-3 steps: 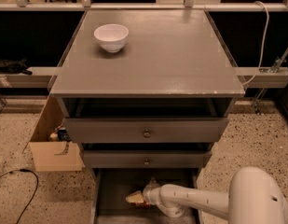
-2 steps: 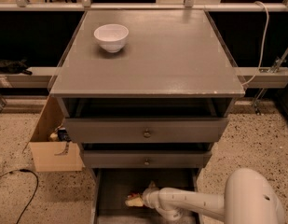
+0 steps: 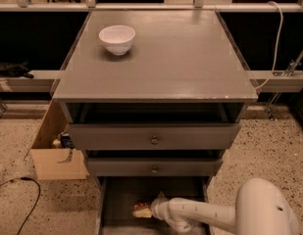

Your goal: Pick coke can from bottom drawer and place on counter

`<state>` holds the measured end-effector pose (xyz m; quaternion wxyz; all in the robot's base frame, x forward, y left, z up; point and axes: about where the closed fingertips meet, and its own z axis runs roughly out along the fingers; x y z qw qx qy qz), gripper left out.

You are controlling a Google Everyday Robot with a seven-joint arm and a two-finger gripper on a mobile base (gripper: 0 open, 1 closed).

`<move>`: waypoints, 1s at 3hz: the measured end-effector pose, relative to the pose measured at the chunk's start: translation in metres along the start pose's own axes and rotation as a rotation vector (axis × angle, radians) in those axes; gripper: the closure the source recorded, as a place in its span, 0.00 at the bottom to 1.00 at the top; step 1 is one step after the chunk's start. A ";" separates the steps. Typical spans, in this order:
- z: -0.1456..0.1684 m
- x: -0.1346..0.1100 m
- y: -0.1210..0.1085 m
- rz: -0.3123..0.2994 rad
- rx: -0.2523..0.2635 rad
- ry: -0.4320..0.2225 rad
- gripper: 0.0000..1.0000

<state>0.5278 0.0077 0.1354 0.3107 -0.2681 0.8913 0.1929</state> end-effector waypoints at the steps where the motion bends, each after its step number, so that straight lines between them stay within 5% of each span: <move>1: 0.000 0.000 0.000 0.000 0.000 0.000 0.12; 3: 0.000 0.000 0.000 0.000 0.000 0.000 0.53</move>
Offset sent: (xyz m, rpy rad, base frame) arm 0.0000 0.0000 0.0000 0.0000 0.0000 0.0000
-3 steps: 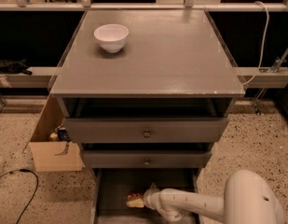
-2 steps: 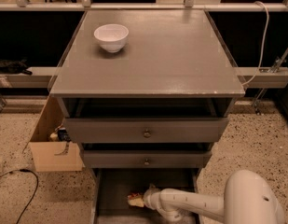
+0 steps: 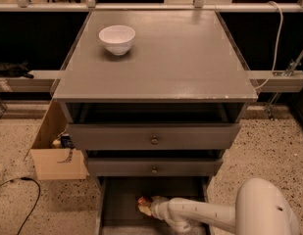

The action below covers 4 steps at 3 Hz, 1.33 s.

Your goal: Pick coke can from bottom drawer and place on counter

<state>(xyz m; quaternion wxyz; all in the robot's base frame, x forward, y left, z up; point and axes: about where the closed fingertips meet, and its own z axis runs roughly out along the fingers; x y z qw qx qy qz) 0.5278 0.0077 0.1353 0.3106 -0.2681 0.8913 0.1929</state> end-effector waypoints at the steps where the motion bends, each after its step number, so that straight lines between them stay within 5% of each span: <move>1: 0.000 0.000 0.000 0.000 0.000 0.000 0.75; 2: 0.000 0.000 0.000 0.000 0.000 0.000 1.00; 4: -0.021 -0.003 -0.007 -0.033 0.043 0.001 1.00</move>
Offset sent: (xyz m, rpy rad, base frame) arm 0.0000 0.0000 0.0000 0.0000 0.0000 0.0000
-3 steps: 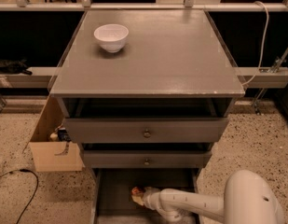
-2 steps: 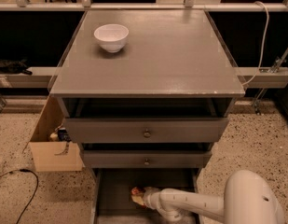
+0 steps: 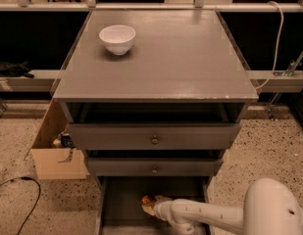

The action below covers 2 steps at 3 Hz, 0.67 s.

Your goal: Pick coke can from bottom drawer and place on counter

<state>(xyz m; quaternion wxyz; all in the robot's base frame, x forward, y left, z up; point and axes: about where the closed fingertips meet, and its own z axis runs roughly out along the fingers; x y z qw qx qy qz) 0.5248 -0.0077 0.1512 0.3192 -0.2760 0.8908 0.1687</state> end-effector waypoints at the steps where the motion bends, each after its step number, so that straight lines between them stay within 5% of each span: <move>1: -0.026 -0.002 -0.009 -0.029 0.034 -0.002 1.00; 2: -0.072 -0.007 -0.025 -0.048 0.056 -0.033 1.00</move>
Offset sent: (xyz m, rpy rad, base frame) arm -0.0274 -0.1128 0.1030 -0.0451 -0.1259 -0.0435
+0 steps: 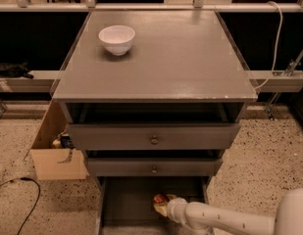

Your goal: Pick coke can from bottom drawer and place on counter

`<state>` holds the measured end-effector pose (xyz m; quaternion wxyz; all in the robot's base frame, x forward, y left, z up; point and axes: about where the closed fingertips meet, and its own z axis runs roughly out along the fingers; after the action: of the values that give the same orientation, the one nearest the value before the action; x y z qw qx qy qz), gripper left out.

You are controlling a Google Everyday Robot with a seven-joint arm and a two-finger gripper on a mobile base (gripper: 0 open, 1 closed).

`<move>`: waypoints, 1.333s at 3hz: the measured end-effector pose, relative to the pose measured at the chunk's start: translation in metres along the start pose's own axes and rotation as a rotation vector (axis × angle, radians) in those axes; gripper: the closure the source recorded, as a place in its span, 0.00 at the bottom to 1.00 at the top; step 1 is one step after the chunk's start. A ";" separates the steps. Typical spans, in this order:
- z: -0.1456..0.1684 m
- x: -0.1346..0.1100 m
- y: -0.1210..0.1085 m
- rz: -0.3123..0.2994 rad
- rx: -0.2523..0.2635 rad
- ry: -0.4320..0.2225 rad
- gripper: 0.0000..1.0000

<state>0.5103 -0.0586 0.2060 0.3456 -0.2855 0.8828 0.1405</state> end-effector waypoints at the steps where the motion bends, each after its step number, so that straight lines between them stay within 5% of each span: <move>1: -0.059 0.001 -0.027 -0.011 0.024 -0.044 1.00; 3: -0.188 0.013 -0.101 0.026 0.160 -0.135 1.00; 4: -0.188 0.012 -0.101 0.026 0.160 -0.135 1.00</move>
Offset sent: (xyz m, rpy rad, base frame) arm -0.0475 -0.1887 0.1344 -0.0291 -0.1688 -0.1249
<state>0.4637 -0.2280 0.3282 0.4240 -0.2353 0.8696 0.0932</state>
